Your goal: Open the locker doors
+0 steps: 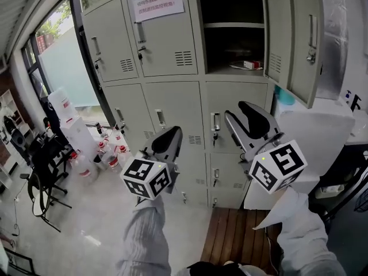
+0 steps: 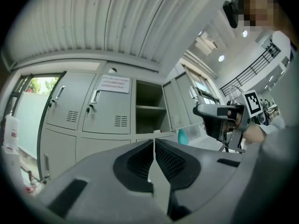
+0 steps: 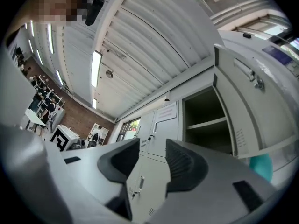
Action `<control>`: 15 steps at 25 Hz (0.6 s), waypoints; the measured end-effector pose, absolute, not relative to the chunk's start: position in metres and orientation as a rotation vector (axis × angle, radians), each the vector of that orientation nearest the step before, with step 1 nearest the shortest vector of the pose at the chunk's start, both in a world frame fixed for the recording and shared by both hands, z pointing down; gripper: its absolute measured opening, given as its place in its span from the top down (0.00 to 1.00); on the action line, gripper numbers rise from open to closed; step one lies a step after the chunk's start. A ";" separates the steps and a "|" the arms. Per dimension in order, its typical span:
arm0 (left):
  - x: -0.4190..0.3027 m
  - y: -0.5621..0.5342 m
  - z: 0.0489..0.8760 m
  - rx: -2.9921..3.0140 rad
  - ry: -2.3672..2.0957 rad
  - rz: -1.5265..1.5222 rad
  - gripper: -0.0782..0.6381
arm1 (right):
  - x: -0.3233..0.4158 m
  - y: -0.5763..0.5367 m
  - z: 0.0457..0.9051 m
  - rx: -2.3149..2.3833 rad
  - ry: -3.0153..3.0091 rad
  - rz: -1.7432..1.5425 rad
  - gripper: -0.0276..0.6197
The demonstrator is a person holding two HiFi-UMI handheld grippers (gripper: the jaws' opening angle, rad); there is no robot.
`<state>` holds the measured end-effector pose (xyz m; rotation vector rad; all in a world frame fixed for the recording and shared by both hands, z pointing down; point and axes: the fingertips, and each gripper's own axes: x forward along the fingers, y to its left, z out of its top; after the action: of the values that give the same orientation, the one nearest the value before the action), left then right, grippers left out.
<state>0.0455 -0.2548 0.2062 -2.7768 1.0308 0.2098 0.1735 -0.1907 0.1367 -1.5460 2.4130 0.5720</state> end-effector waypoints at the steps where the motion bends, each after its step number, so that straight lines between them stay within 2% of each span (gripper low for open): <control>1: 0.036 -0.257 0.205 -2.770 1.042 0.204 0.87 | 0.164 -0.197 0.136 -1.527 2.422 0.546 0.69; 2: 0.027 -0.260 0.204 -2.763 1.052 0.201 0.87 | 0.156 -0.203 0.135 -1.510 2.428 0.515 0.64; 4: 0.011 -0.265 0.203 -2.752 1.071 0.198 0.87 | 0.141 -0.214 0.135 -1.486 2.434 0.461 0.63; 15: -0.092 -0.284 0.203 -2.694 1.203 0.181 0.87 | 0.044 -0.269 0.137 -1.400 2.505 0.364 0.63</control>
<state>-0.0925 -0.2844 0.2033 -2.6937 1.2031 0.1806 0.0441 -0.2685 0.1372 -1.3995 2.5054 0.3637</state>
